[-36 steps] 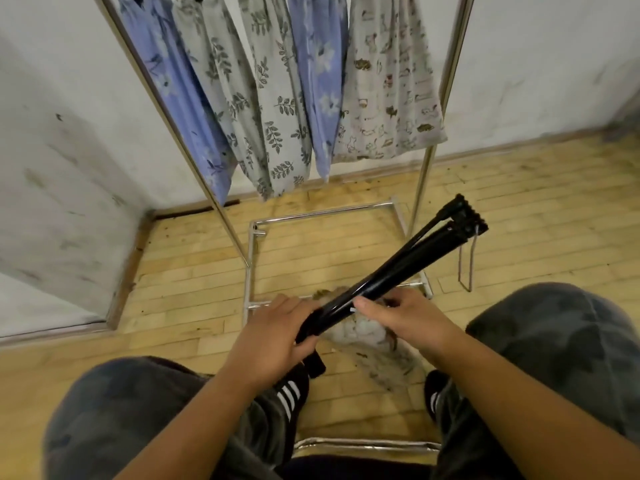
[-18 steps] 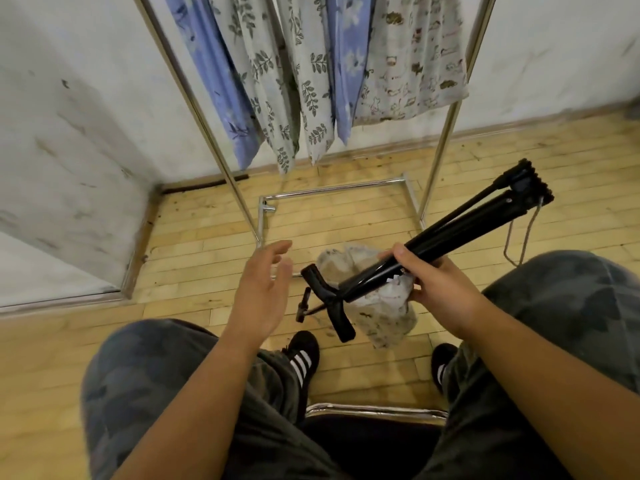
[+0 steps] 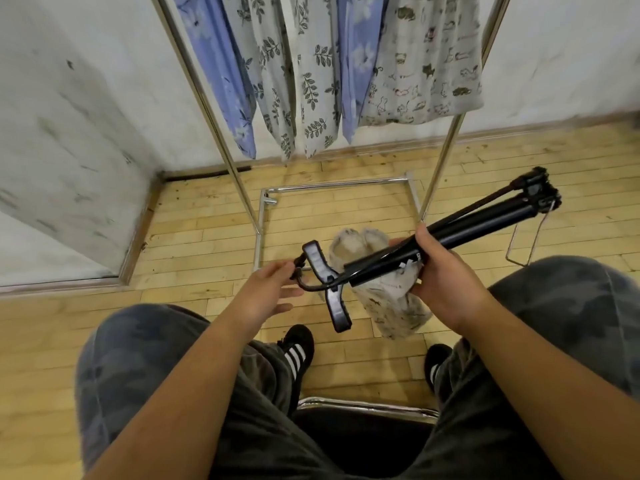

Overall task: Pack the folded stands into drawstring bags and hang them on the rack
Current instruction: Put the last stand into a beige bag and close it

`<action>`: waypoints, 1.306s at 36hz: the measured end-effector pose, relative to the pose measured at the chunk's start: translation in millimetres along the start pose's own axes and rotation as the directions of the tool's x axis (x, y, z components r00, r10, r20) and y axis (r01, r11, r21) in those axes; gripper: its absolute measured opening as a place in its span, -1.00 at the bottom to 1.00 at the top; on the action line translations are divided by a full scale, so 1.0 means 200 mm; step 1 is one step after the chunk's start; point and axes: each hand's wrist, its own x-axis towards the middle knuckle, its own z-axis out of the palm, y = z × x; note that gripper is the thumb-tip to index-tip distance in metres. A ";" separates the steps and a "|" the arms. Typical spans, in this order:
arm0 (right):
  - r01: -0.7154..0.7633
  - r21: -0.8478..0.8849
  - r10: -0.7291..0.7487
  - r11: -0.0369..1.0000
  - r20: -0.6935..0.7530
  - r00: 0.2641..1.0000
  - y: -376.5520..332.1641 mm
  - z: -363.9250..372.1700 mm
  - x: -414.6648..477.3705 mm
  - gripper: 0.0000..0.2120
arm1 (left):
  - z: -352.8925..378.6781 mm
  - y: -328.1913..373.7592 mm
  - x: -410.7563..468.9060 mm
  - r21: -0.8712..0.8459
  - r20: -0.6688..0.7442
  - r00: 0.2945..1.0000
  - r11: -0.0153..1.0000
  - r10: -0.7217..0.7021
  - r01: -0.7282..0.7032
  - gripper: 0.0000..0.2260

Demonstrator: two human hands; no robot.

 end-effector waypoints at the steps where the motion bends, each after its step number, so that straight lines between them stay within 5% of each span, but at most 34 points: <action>1: -0.009 -0.012 0.009 1.000 0.023 1.000 0.00 0.00 0.00 -0.32 | 0.00 0.00 0.00 -0.019 0.021 0.999 0.999 0.032 -0.031 -0.78; 12: -0.028 -0.204 0.058 0.979 0.144 0.988 0.03 0.02 -0.01 -0.47 | 0.05 0.02 -0.09 -0.118 0.222 0.958 0.980 0.181 -0.158 -0.65; 19: -0.070 -0.050 0.080 0.996 0.218 0.973 0.00 0.06 -0.04 -0.50 | 0.12 -0.01 -0.10 0.239 0.294 0.954 0.961 0.065 -0.139 -0.73; 26: -0.053 0.008 0.051 0.999 0.139 0.989 -0.02 0.07 -0.04 -0.35 | 0.12 -0.05 -0.07 0.350 0.158 0.987 0.935 -0.008 -0.049 -0.57; 32: -0.011 -0.024 0.015 1.000 0.176 0.984 0.00 0.08 -0.04 -0.56 | 0.11 -0.07 -0.02 0.567 0.023 0.997 0.820 0.078 -0.077 -0.43; 40: 0.041 -0.052 -0.033 0.998 0.145 0.989 0.04 0.07 -0.02 -0.53 | 0.09 -0.12 0.03 0.640 -0.116 0.981 0.767 0.154 -0.045 -0.57; 47: 0.077 -0.035 -0.076 0.996 0.040 0.996 0.03 0.06 -0.01 -0.49 | 0.10 -0.10 0.02 0.502 -0.020 0.991 0.858 0.134 -0.106 -0.74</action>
